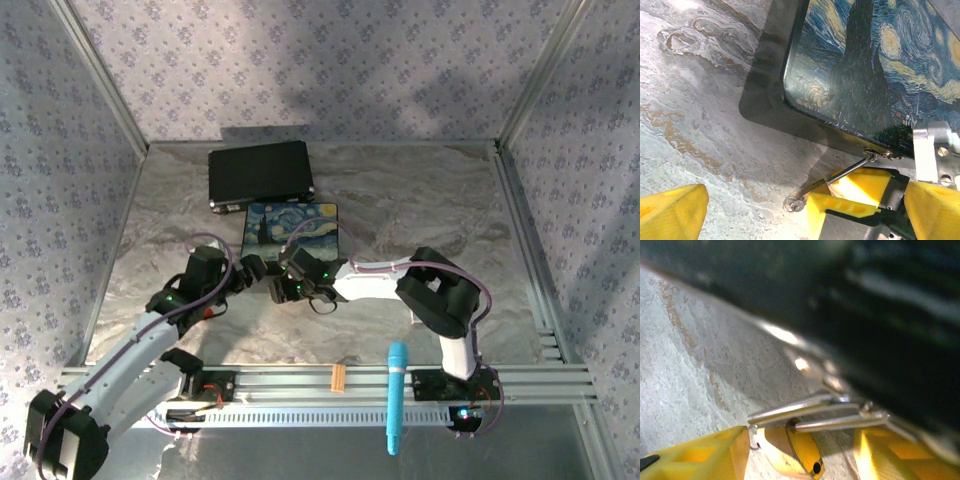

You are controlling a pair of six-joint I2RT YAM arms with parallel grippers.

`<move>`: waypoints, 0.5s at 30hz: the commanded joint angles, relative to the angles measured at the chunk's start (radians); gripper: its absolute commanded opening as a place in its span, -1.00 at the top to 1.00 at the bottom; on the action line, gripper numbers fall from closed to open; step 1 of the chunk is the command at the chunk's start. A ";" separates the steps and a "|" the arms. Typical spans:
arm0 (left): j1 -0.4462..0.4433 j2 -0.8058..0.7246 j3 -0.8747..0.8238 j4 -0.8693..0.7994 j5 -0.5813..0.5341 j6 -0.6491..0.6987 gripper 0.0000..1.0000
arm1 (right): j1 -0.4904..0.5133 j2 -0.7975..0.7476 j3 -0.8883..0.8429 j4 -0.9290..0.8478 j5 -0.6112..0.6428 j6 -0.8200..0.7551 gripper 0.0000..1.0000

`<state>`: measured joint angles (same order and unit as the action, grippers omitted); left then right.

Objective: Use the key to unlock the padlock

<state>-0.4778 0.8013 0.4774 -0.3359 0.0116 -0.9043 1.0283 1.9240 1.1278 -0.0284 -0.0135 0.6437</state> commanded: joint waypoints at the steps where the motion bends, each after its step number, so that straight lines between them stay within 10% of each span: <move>1: 0.005 -0.018 0.014 -0.015 -0.013 0.017 -1.00 | 0.003 0.066 0.036 -0.121 0.058 0.034 -0.13; 15: 0.006 -0.003 0.038 -0.019 -0.037 0.046 -1.00 | -0.020 -0.014 -0.103 -0.012 0.012 0.079 0.46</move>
<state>-0.4778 0.7975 0.4774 -0.3401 -0.0059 -0.8898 1.0275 1.9102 1.0939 0.0097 0.0086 0.6804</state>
